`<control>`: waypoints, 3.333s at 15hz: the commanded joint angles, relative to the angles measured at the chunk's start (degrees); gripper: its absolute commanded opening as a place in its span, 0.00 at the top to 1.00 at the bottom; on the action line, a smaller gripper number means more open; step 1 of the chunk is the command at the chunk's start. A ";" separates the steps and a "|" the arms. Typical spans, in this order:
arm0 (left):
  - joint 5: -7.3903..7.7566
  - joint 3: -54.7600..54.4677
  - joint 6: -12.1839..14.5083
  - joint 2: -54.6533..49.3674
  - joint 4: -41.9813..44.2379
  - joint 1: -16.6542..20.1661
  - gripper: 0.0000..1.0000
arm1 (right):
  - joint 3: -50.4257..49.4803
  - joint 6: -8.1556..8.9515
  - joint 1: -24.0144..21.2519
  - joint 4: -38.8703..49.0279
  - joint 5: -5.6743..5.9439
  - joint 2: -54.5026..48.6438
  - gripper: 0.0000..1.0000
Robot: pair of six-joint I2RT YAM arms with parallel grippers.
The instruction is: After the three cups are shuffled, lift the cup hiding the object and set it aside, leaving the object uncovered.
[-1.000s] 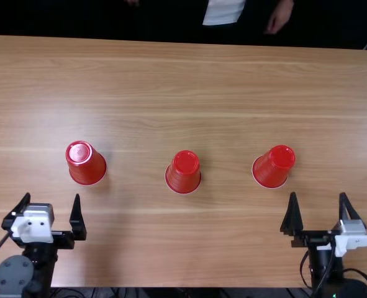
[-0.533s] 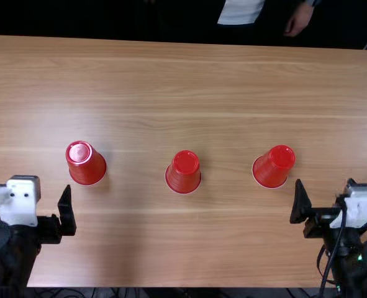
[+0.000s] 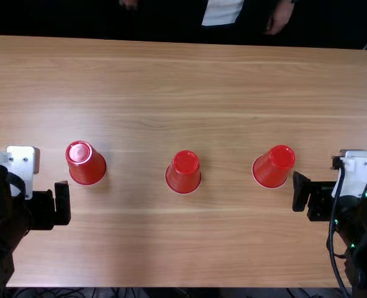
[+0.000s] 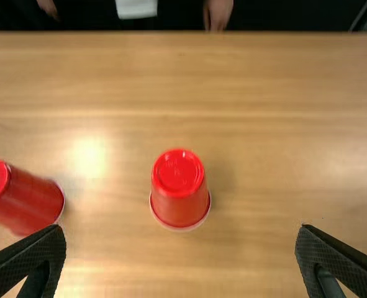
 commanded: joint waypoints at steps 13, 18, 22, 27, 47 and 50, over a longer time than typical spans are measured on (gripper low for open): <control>-0.15 2.92 -0.42 19.70 5.20 -0.04 0.00 | 5.29 -0.27 -0.39 -6.79 -0.24 6.38 0.00; 0.06 3.09 -0.42 30.16 6.67 -0.39 0.00 | 4.59 -0.17 -0.39 -6.58 -0.24 6.30 0.00; 0.17 3.18 -0.63 36.31 10.15 -1.79 0.00 | 3.53 0.15 -0.47 -6.47 -0.24 6.30 0.00; 0.17 4.15 -0.63 42.73 11.31 -2.85 0.00 | 1.86 0.36 -0.56 -6.47 -0.13 6.38 0.00; -0.15 7.57 -2.00 41.68 9.20 -3.82 0.96 | 0.28 0.47 -0.65 -6.47 -0.03 5.94 0.00; -0.25 13.90 -3.05 38.69 0.56 -3.38 0.96 | 0.19 0.47 -0.65 -6.47 -0.03 5.59 0.00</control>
